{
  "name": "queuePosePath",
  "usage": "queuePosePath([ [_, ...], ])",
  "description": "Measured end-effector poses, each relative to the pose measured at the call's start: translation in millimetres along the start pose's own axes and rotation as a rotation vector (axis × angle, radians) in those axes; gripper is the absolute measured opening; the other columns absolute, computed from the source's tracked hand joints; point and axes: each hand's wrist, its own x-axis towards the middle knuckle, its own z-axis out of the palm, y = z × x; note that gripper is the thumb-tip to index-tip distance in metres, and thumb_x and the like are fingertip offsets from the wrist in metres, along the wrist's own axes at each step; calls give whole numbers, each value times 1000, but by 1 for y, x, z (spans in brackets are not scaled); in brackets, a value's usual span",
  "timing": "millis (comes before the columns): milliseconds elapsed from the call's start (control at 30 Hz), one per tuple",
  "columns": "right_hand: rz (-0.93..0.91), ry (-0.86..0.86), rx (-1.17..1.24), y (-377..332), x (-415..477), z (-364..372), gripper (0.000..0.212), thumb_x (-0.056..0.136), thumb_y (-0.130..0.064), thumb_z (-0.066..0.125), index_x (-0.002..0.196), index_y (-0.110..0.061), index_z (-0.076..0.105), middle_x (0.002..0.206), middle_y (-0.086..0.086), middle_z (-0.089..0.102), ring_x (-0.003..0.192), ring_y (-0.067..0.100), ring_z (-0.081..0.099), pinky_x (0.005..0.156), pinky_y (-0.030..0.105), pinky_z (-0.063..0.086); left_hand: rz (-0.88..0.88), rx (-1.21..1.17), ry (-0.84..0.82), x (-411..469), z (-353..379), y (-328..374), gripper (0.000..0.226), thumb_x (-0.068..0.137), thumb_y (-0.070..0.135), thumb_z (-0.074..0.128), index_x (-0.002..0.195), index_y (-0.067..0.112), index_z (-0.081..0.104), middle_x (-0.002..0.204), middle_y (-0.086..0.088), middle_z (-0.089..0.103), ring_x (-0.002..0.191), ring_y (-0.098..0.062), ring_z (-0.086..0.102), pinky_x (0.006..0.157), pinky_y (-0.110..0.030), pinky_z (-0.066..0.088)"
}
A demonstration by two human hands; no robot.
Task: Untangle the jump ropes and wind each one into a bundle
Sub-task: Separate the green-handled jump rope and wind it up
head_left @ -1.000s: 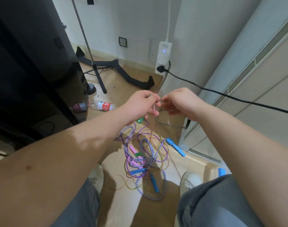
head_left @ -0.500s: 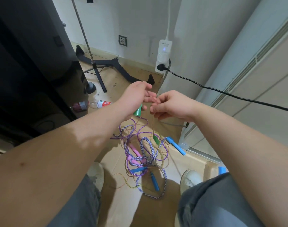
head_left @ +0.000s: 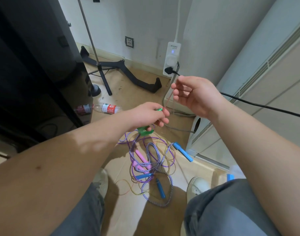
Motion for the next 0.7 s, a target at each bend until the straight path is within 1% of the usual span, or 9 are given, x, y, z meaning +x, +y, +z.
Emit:
queuePosePath([
  [67, 14, 25, -60, 2, 2, -3, 17, 96, -9, 62, 110, 0, 63, 89, 13, 69, 73, 23, 64, 78, 38, 59, 39, 10, 31, -1, 3, 0, 15, 103, 20, 45, 100, 20, 60, 99, -4, 73, 79, -12, 67, 44, -20, 44],
  [167, 219, 29, -434, 13, 3, -7, 21, 96, -12, 62, 114, -1, 66, 97, 12, 72, 90, 30, 72, 85, 41, 60, 96, -80, 107, 3, 4, 3, 16, 105, 22, 44, 97, 16, 58, 82, -3, 66, 62, -10, 65, 44, -20, 44],
  [233, 339, -64, -659, 24, 1, -10, 24, 96, -8, 60, 117, 0, 67, 103, 13, 75, 88, 24, 72, 84, 39, 59, 108, -176, 158, 6, 3, 5, 15, 105, 20, 44, 98, 12, 56, 76, -5, 60, 51, -9, 62, 43, -21, 44],
  [300, 417, -205, -791, 32, -4, -10, 27, 94, -4, 59, 119, -3, 68, 105, 11, 75, 87, 19, 69, 88, 40, 58, 103, -246, 181, 8, 2, 7, 14, 105, 19, 44, 100, 11, 55, 78, -7, 59, 51, -11, 63, 45, -23, 47],
  [367, 462, -331, -814, 36, -9, -7, 34, 91, 1, 56, 123, -3, 65, 112, 12, 73, 98, 20, 64, 90, 41, 55, 102, -303, 187, 7, 1, 9, 14, 105, 20, 43, 100, 13, 55, 79, -8, 59, 55, -14, 63, 49, -25, 49],
  [467, 496, -427, -680, 38, -11, -3, 35, 90, 5, 54, 124, 1, 61, 114, 11, 70, 111, 22, 64, 89, 39, 54, 94, -440, 211, 6, 0, 15, 14, 105, 21, 43, 101, 12, 53, 80, -10, 58, 53, -16, 62, 48, -24, 50],
  [533, 480, -465, -654, 40, -10, -1, 25, 93, 0, 58, 117, -5, 64, 115, 11, 70, 109, 20, 66, 92, 40, 53, 86, -522, 237, 7, -2, 17, 12, 105, 20, 44, 108, 11, 51, 80, -11, 58, 49, -13, 62, 45, -22, 49],
  [600, 433, -479, -685, 43, -9, 0, 21, 93, -6, 63, 112, -14, 68, 110, 7, 71, 103, 16, 67, 91, 42, 54, 87, -586, 261, 9, -5, 17, 11, 105, 19, 45, 110, 11, 50, 78, -10, 58, 49, -12, 62, 44, -21, 48],
  [700, 404, -452, -673, 48, -7, 3, 13, 94, -7, 66, 103, -14, 72, 100, 8, 68, 96, 19, 65, 97, 49, 52, 81, -668, 270, 8, -8, 19, 11, 105, 18, 44, 109, 11, 50, 77, -7, 56, 53, -13, 63, 44, -19, 48],
])
